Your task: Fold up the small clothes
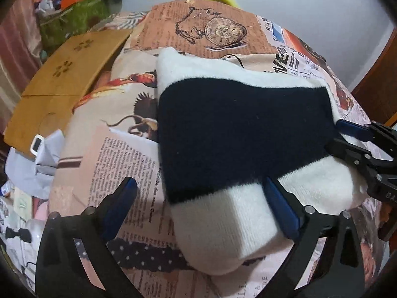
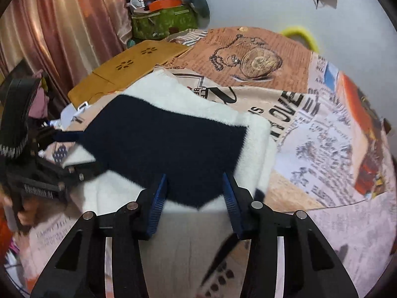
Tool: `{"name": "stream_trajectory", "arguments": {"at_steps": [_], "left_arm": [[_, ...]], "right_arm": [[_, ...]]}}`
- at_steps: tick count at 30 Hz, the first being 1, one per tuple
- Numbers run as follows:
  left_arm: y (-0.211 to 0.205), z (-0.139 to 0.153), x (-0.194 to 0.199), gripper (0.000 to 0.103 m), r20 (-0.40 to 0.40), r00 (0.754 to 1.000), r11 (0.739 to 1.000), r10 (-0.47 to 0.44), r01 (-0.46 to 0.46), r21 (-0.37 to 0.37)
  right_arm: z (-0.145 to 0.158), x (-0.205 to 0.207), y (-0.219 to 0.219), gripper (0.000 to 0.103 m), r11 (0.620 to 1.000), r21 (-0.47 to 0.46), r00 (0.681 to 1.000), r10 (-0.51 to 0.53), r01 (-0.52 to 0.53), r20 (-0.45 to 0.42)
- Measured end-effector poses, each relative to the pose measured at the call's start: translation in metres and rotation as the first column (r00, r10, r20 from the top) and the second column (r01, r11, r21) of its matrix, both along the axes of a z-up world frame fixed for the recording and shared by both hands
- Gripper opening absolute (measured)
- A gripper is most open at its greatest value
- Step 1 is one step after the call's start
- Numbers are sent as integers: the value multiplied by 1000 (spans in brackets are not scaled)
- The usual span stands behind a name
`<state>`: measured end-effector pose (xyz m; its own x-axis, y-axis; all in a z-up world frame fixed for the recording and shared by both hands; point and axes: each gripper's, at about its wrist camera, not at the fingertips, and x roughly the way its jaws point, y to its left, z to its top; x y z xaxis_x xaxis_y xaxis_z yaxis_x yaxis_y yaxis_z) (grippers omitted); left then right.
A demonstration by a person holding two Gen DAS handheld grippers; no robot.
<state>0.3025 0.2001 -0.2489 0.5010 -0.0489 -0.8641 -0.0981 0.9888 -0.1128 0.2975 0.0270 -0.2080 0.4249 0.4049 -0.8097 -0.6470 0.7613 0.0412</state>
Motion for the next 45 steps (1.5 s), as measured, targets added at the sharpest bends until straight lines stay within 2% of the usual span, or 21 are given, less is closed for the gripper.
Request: {"name": "stream_trajectory", "arguments": {"at_steps": [4,6,10,14,17,19,22,24,25,27,31,34,38,41,43,45], "left_arm": [[-13,17,-18,102,27,1000,998,-8,6,70],[-15,25,-27,102,34,999,996,-4,1,86],[-14,52,-46,102,79,997,995,19,-26,93],[-17,92,-71,102,171,984,992,48,-66,106],[-21,131,-93,102,271,961,992,56,-84,94],[-27,162,-112,102,352,935,992,53,-89,85],[-40,204,-139,102,466,884,991,27,-83,101],[-52,232,-163,102,553,833,988,14,-97,122],[-58,243,-173,102,579,815,985,11,-108,133],[-68,259,-194,102,631,776,984,3,-116,137],[-85,280,-233,102,701,712,985,-18,-108,134],[-95,287,-258,102,737,675,987,-29,-97,128],[-105,289,-284,102,754,656,989,-42,-80,125],[-107,286,-295,102,752,658,992,-36,-70,109],[-107,284,-297,103,749,663,993,-24,-72,96],[-107,282,-299,103,745,667,993,-10,-78,84]], "right_arm": [[10,-15,-11,47,999,20,999,-29,29,17],[13,-20,-16,59,998,19,998,-54,53,24],[24,-33,-29,59,995,63,996,-82,81,19],[56,-50,-45,59,982,156,991,-118,106,66],[95,-70,-57,59,966,235,981,-140,105,138],[117,-85,-63,59,955,282,971,-151,95,185],[151,-113,-73,59,937,343,951,-165,68,262],[169,-131,-76,59,926,374,936,-171,46,309],[176,-140,-78,59,922,386,928,-174,36,328],[189,-158,-82,59,912,410,911,-183,17,369],[211,-193,-90,59,889,457,877,-202,-22,437],[218,-212,-96,59,878,477,855,-221,-34,468],[220,-229,-100,69,871,490,834,-249,-30,493],[218,-228,-100,83,872,489,825,-269,-11,498],[216,-227,-100,88,873,487,817,-286,8,500],[215,-230,-102,99,874,486,812,-297,18,503]]}}
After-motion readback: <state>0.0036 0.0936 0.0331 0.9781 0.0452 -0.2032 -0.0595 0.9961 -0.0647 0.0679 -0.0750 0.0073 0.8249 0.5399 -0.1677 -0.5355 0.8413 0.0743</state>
